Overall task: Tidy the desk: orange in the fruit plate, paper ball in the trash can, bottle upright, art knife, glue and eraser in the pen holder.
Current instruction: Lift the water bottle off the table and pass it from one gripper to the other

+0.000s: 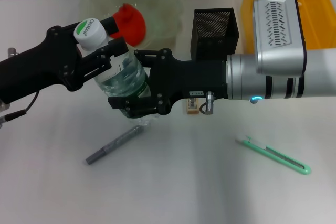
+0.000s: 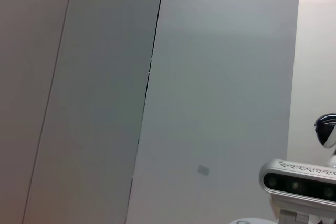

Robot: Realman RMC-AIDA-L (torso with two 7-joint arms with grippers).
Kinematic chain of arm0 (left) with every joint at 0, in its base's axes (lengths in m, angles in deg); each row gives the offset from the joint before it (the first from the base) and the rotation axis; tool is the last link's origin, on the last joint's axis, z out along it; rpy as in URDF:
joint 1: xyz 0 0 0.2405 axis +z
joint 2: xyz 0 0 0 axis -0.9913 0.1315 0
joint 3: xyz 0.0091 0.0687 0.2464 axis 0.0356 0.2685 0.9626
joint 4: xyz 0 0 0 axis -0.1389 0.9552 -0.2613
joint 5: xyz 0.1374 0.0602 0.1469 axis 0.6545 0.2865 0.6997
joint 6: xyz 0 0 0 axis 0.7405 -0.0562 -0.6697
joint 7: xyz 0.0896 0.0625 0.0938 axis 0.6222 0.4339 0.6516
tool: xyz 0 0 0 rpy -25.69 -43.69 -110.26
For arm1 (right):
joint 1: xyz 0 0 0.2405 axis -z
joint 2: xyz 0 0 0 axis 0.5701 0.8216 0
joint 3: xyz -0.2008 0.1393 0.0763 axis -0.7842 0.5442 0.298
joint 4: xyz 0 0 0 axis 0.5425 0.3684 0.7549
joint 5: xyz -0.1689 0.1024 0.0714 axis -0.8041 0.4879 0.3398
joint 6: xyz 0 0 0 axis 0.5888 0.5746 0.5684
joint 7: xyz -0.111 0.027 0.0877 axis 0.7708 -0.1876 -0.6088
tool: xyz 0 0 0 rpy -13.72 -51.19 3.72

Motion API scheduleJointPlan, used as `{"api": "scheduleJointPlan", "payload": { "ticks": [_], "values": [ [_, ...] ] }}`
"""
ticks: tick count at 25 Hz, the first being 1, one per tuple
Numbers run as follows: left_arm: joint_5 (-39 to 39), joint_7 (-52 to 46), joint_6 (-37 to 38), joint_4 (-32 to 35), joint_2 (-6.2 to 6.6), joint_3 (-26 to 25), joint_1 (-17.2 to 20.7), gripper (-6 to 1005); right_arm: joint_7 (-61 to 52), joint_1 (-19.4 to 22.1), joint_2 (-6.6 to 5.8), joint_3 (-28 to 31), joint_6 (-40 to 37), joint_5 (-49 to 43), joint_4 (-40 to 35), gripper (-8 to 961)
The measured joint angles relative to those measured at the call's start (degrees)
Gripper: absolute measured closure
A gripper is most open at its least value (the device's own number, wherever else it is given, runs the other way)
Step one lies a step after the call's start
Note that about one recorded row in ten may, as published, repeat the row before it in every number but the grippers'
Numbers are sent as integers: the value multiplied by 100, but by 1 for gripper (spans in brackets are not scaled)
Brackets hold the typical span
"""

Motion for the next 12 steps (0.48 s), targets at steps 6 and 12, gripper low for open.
{"api": "scheduleJointPlan", "payload": {
  "ticks": [6,12],
  "values": [
    [1,-94,38,5,5,0,-18,555,198,34,2,3,9,13,-10,202],
    [-16,-148,88,64,3,-14,-18,555,225,42,2,13,72,19,1,202]
  ]
}}
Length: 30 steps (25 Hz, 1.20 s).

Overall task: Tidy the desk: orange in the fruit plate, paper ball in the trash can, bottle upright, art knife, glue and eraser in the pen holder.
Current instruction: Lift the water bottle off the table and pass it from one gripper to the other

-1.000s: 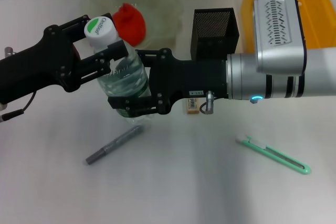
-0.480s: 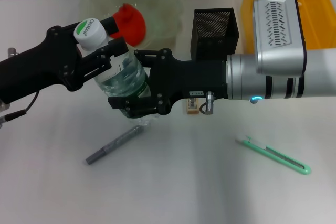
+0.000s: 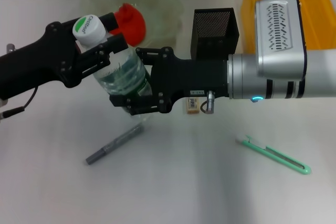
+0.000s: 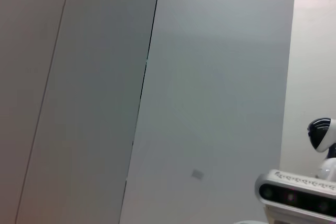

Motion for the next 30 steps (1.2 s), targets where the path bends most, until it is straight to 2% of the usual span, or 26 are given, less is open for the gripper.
{"api": "scheduleJointPlan", "payload": {
  "ticks": [6,30],
  "values": [
    [-21,-203,109,241,-45,-14,-17,554,-99,-15,-1,-15,145,4,27,202],
    [-142,-612,169,484,-8,-70,-214,555,-191,-44,-1,-191,399,4,68,202]
  ]
}}
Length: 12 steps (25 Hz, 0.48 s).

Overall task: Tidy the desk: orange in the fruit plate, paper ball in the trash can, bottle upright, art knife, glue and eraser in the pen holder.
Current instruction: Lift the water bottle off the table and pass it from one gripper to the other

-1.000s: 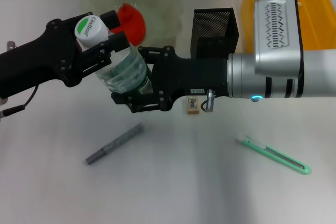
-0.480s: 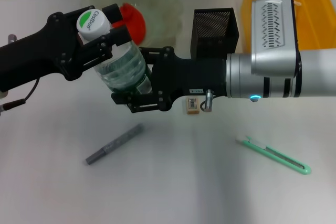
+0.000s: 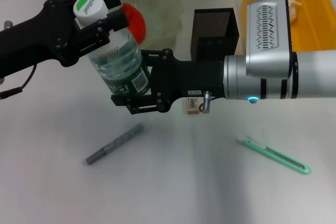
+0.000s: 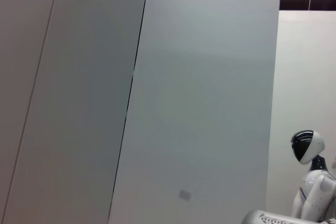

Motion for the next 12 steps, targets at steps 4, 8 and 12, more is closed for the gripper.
{"api": "scheduleJointPlan", "payload": {
  "ticks": [4,8,12],
  "values": [
    [-52,-79,0,49,1,1,-8,555,-10,-6,0,0,16,0,46,202],
    [-110,-206,3,146,10,3,-13,556,-37,-15,0,0,65,1,82,202],
    [-128,-294,5,219,11,-15,-17,556,-76,-17,0,0,79,1,105,202]
  ]
}}
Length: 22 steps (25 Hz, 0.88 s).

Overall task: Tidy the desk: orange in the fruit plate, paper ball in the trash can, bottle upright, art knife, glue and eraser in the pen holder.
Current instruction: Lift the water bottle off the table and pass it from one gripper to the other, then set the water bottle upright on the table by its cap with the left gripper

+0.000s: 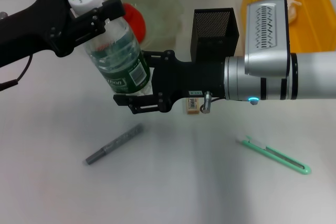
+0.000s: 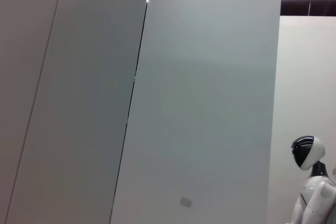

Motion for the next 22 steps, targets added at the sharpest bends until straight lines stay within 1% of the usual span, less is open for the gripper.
{"api": "scheduleJointPlan", "payload": {
  "ticks": [4,11,17,20,22],
  "values": [
    [-11,-58,16,59,-1,-32,-4,557,-4,1,0,-1,38,-7,30,202],
    [-28,-311,30,355,-25,-69,9,559,-6,15,0,-1,89,-13,91,202],
    [-71,-437,29,438,-2,-111,-4,561,-6,39,0,5,82,-13,147,281],
    [-76,-460,29,468,-1,-111,-4,557,-6,39,0,9,77,-13,160,280],
    [-87,-549,24,610,-1,-117,14,555,-8,57,0,19,44,-12,148,280]
  ]
}}
